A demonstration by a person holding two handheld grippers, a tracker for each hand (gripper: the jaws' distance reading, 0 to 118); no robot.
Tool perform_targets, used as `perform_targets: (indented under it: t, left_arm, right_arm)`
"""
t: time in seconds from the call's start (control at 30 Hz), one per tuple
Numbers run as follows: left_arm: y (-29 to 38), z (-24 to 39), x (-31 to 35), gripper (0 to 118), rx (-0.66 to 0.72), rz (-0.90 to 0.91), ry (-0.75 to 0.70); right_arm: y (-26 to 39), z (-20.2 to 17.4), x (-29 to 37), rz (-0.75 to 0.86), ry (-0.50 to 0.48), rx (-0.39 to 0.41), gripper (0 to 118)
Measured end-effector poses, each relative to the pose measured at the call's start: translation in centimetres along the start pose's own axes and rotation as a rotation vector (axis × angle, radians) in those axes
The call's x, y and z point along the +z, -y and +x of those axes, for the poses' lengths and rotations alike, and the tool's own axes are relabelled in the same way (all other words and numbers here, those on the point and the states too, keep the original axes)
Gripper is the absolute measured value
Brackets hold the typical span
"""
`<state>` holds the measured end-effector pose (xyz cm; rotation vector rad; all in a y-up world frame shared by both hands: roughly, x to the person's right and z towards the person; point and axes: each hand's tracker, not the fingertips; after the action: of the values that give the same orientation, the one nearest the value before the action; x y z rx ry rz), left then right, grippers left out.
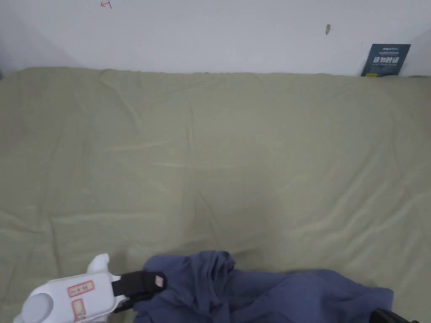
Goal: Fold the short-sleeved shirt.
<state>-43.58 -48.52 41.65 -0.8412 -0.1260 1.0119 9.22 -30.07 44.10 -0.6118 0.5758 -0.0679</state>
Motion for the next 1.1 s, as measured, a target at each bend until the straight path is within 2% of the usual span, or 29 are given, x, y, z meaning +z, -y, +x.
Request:
perform_targets:
  t: [0.03,0.17,0.3,0.37,0.47,0.57,0.67,0.83,0.97,1.07,1.1]
  left_arm:
    - [-0.4,0.1,1.0,12,-0.007,0.012,-0.003]
    - [-2.2,1.9,5.2,12,-0.153,0.105,-0.220]
    - [-2.8,2.4,7.3,12,-0.115,0.125,-0.223]
    - [-2.5,3.0,7.2,12,-0.130,0.127,-0.266]
    - [-1.1,4.9,6.1,12,-0.147,0.130,-0.258]
    - [0.7,8.5,4.8,12,-0.210,0.145,-0.244]
    - [2.6,12.6,2.8,12,-0.189,0.154,-0.118]
    - [5.9,16.2,-4.9,12,-0.215,0.061,-0.034]
    - [8.9,17.1,-11.6,12,-0.292,-0.025,-0.147]
    - [10.3,17.3,-14.1,12,-0.395,-0.005,-0.257]
    - [10.4,17.1,-14.3,18,-0.397,0.013,-0.243]
  right_arm:
    - [0.1,0.0,0.1,0.005,-0.002,-0.003,3]
    - [0.3,0.0,0.1,0.010,-0.014,-0.006,3]
    - [0.7,0.0,0.3,0.016,-0.030,-0.015,3]
    - [0.8,0.2,0.4,0.017,-0.031,-0.017,3]
    - [1.0,0.6,0.7,0.022,-0.029,-0.026,3]
    - [1.1,1.0,1.0,0.025,-0.025,-0.035,3]
    - [1.2,1.6,1.4,0.033,-0.019,-0.042,3]
    - [1.7,2.5,2.4,0.050,-0.004,-0.045,3]
    - [2.1,3.5,3.3,0.065,0.010,-0.048,3]
    - [2.2,4.5,4.0,0.083,0.013,-0.075,3]
    - [2.3,4.7,4.1,0.087,0.015,-0.080,3]
